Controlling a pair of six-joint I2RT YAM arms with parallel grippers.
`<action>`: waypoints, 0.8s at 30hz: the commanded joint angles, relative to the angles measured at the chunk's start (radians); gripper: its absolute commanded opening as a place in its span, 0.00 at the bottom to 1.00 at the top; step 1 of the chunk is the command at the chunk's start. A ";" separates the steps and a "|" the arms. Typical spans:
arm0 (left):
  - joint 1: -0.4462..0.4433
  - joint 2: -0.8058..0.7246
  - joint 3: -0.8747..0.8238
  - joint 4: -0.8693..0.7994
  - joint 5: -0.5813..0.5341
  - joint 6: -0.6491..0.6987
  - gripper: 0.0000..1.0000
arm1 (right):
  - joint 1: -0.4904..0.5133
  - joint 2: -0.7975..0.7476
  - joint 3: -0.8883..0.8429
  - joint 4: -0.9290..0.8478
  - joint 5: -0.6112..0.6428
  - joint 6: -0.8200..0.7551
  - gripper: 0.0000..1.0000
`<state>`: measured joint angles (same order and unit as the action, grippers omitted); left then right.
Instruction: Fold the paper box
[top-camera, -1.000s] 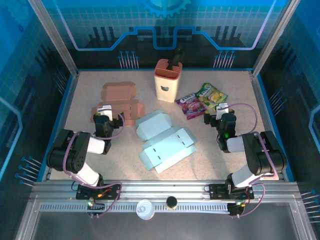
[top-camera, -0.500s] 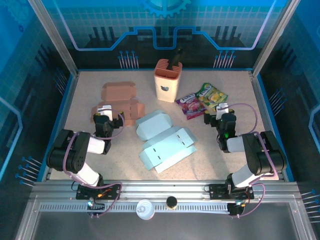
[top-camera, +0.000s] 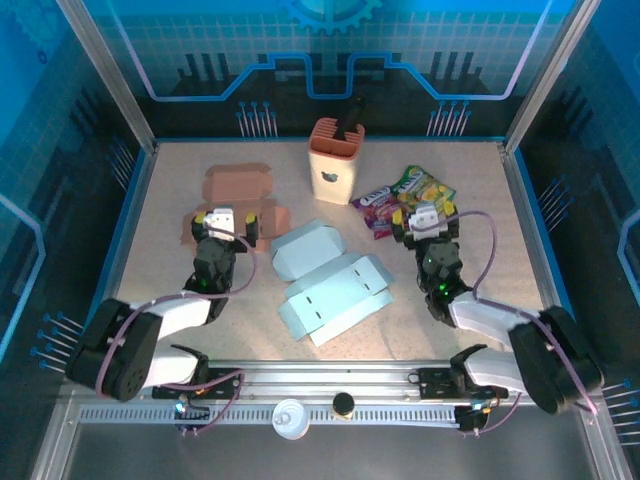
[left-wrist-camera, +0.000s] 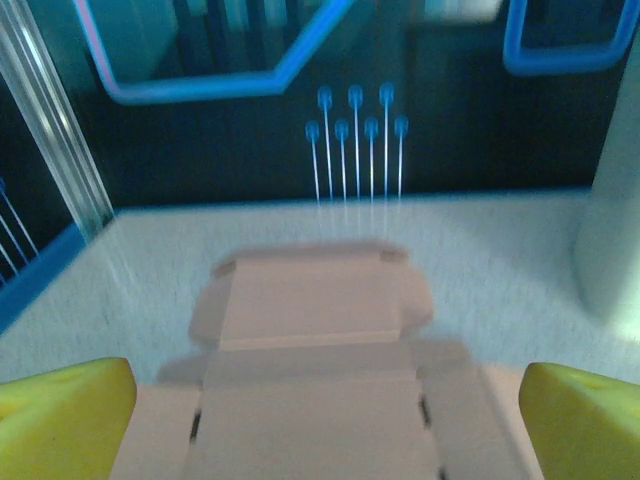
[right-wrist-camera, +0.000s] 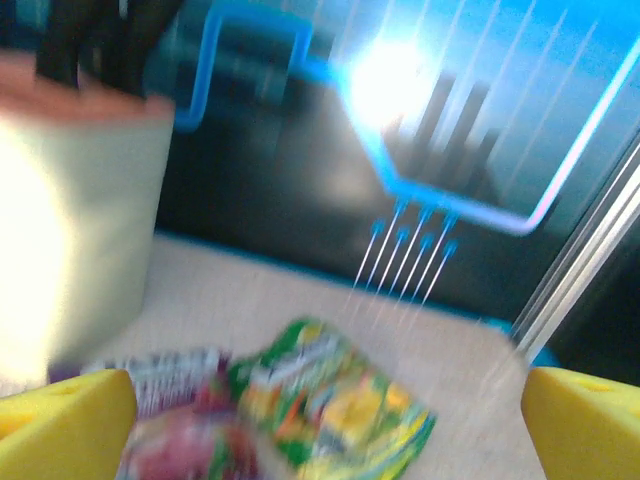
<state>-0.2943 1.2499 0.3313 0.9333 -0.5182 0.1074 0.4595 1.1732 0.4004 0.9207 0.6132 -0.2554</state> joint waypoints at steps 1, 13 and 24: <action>-0.049 -0.104 0.193 -0.286 -0.156 -0.119 0.99 | 0.065 -0.122 0.255 -0.244 0.177 0.000 1.00; -0.111 -0.074 0.531 -1.426 0.545 -1.043 0.80 | 0.041 -0.164 0.713 -1.765 -0.333 0.876 0.99; -0.290 -0.045 0.343 -1.364 0.688 -1.117 0.60 | 0.118 -0.101 0.388 -1.630 -0.734 0.955 0.80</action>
<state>-0.5823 1.1782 0.6704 -0.4217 0.1219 -1.0225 0.5640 1.0447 0.7868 -0.7479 0.0078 0.6754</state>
